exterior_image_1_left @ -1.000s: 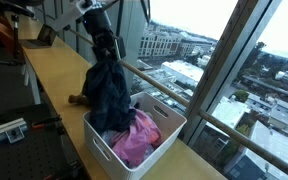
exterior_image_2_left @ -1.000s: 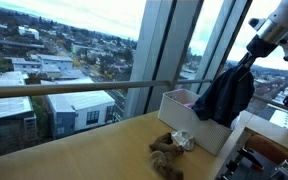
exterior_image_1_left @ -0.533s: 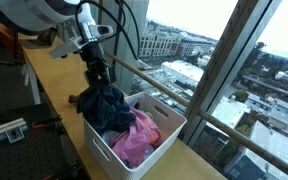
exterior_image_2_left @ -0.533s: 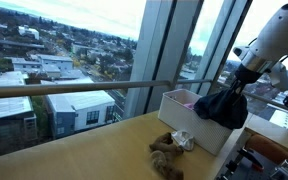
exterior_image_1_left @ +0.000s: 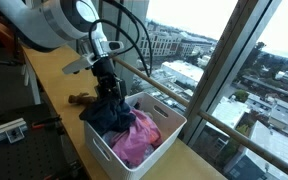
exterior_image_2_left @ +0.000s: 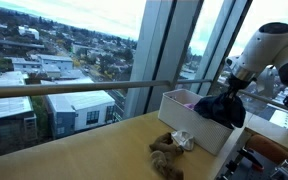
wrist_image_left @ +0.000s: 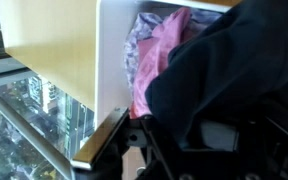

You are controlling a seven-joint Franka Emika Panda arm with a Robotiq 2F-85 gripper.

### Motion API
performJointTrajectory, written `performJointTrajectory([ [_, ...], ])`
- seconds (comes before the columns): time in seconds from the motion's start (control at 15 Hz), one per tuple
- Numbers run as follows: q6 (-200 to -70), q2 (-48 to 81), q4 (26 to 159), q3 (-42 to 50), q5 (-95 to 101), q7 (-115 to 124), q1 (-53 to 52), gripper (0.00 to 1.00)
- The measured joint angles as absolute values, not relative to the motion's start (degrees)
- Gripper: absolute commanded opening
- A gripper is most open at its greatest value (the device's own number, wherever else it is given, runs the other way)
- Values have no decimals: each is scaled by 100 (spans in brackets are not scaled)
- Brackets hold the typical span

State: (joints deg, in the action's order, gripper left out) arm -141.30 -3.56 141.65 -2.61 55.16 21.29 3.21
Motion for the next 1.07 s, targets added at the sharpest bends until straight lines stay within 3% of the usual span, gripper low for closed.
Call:
performJointTrajectory([
  [0.6,-13832,861,12200,202,5702,2112,347,0],
  [0.73,-13829,1163,11995,213,5697,2115,345,28],
  [1.07,-13823,1662,11737,218,5688,2117,277,62],
])
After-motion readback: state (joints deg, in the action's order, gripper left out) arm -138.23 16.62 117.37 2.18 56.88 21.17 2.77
